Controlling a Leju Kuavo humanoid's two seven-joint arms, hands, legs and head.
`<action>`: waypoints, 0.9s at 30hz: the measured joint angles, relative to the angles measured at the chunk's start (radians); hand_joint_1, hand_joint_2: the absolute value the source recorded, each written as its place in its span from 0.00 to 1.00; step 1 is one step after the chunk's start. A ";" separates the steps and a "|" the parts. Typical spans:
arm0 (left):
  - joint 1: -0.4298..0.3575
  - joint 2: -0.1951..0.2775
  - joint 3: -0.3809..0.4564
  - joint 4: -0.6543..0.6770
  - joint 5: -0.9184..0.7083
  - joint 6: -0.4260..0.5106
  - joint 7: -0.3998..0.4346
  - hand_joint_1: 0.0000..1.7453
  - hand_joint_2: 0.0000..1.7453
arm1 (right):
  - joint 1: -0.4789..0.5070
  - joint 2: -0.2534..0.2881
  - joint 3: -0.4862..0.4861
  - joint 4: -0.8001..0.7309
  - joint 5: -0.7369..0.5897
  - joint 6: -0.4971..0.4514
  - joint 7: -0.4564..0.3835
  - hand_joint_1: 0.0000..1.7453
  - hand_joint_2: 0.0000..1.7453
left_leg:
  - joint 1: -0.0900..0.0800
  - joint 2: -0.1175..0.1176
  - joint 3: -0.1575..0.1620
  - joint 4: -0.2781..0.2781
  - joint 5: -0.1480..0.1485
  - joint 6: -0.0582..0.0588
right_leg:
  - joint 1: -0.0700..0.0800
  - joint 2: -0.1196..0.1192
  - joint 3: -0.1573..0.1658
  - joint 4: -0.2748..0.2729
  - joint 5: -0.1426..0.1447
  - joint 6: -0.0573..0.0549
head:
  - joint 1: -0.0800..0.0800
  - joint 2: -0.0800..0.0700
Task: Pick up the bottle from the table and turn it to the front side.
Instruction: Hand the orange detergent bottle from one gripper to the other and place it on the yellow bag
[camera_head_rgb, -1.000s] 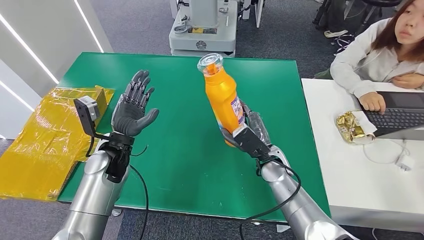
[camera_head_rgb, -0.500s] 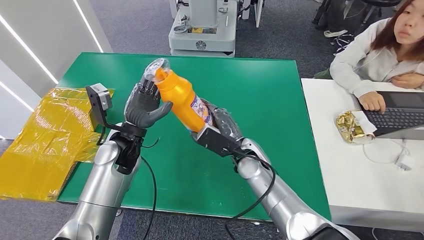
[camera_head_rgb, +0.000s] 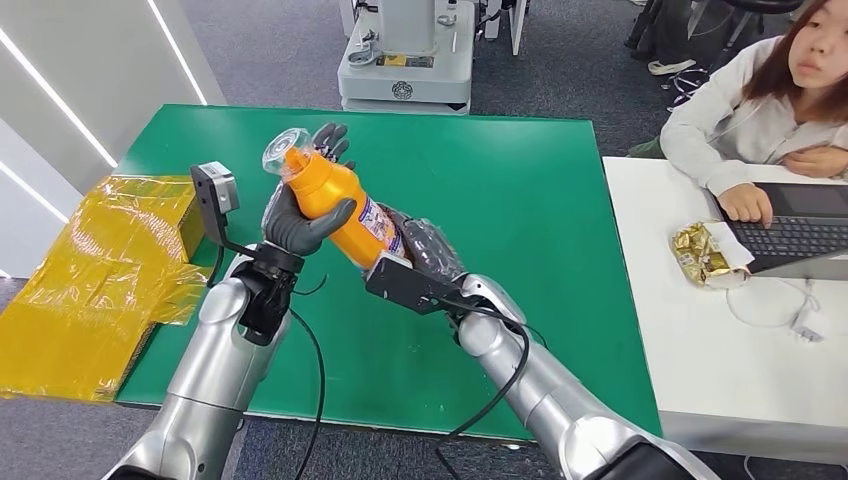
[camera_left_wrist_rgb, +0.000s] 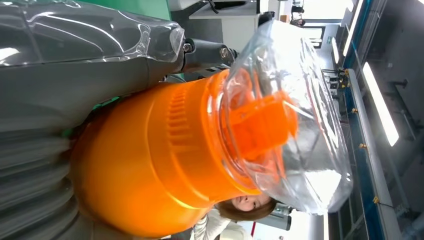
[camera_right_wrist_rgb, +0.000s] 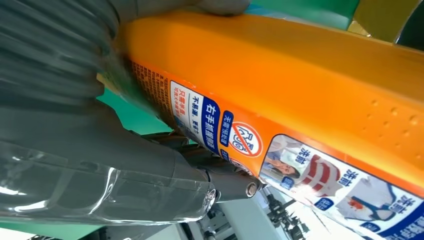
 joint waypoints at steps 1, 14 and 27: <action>-0.003 0.000 -0.004 0.003 -0.001 0.000 0.000 1.00 1.00 | -0.001 0.000 0.000 0.003 0.000 0.000 0.000 1.00 1.00 | 0.000 0.000 0.000 0.000 0.000 0.000 | 0.000 0.000 0.000 0.000 0.000 0.000 | 0.000 0.000; -0.013 0.003 -0.017 0.032 0.026 0.003 -0.008 1.00 1.00 | -0.006 0.000 0.001 0.022 -0.002 -0.003 -0.003 0.99 1.00 | 0.000 0.000 0.000 0.000 0.000 0.000 | 0.000 0.000 0.000 0.000 0.000 0.000 | 0.000 0.000; -0.022 0.024 -0.016 0.071 -0.124 0.187 -0.094 1.00 1.00 | 0.019 -0.010 0.003 0.023 -0.064 0.010 -0.065 0.00 1.00 | 0.000 0.000 0.000 0.000 0.000 0.000 | 0.000 0.000 0.000 0.000 0.000 0.000 | 0.000 0.000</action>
